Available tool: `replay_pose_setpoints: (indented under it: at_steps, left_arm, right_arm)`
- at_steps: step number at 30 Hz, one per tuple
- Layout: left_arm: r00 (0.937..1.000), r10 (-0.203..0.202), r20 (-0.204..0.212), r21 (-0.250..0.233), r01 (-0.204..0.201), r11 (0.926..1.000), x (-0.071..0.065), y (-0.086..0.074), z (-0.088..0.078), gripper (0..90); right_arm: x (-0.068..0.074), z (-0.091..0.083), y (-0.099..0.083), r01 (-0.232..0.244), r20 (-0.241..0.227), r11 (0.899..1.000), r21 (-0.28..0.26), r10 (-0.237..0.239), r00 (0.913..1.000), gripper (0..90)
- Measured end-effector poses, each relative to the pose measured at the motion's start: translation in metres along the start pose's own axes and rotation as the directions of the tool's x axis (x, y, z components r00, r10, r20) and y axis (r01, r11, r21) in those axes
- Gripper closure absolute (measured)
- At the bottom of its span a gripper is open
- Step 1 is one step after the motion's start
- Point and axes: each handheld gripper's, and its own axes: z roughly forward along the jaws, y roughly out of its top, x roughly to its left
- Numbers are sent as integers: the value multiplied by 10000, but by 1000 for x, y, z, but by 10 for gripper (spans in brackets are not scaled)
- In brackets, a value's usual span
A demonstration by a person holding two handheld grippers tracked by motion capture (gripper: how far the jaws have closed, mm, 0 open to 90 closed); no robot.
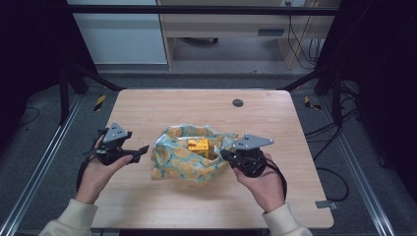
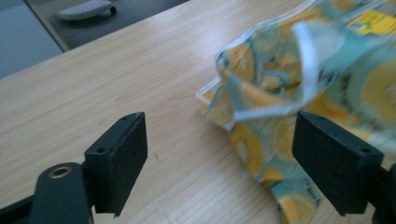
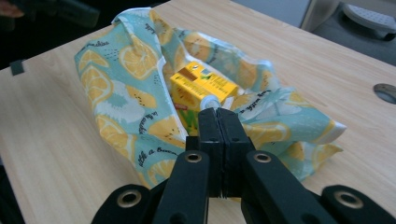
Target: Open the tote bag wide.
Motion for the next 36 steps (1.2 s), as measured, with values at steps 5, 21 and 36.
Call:
replay_pose_setpoints:
  at_steps: [5,21,36]
  left_arm:
    - [9968,722,334,21,-723,9974,-14,29,1,211]
    - [9800,962,1740,1167,-1176,9862,-42,38,42,175]
    - [9794,1359,1493,-88,-1361,9907,-50,36,18,879]
  right_arm:
    - [3,4,-1,76,-56,9999,67,-76,10000,893]
    - [-2,4,-4,-77,34,9999,116,77,10000,884]
    - [-6,-7,-2,-212,389,9991,-378,227,9990,888]
